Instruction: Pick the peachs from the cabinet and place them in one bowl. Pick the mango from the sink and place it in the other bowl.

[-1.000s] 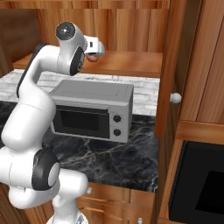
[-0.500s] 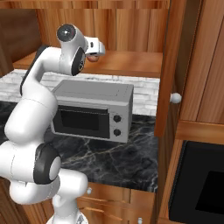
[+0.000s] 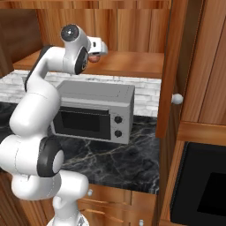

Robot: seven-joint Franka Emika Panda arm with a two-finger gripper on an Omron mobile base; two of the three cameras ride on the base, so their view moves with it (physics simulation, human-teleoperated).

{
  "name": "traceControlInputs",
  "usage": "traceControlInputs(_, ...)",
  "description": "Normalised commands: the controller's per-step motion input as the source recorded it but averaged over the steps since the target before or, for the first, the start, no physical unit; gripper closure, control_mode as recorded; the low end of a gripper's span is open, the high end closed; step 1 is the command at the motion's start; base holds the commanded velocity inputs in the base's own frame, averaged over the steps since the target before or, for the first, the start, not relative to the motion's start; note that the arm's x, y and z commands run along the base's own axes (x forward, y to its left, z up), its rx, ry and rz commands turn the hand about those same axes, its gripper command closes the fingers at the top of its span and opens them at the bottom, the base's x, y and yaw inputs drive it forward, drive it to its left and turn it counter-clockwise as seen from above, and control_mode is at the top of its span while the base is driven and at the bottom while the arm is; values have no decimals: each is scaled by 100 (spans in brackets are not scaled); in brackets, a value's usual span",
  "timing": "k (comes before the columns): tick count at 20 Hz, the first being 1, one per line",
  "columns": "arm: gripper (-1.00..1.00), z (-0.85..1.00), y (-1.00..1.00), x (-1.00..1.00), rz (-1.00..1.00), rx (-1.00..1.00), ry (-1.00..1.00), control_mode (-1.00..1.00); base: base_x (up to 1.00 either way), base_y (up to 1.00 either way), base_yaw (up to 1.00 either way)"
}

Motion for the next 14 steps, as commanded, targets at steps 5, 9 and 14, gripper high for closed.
traceControlInputs(5, -100, 0, -4, 17, 0, 0, 7, -100, 0, 0, 0)
traceControlInputs(9, -100, -5, -6, 12, 0, 0, 9, -100, 0, 0, 0)
traceControlInputs(14, -100, -5, -1, 14, 0, 0, 1, -100, 0, 0, 0)
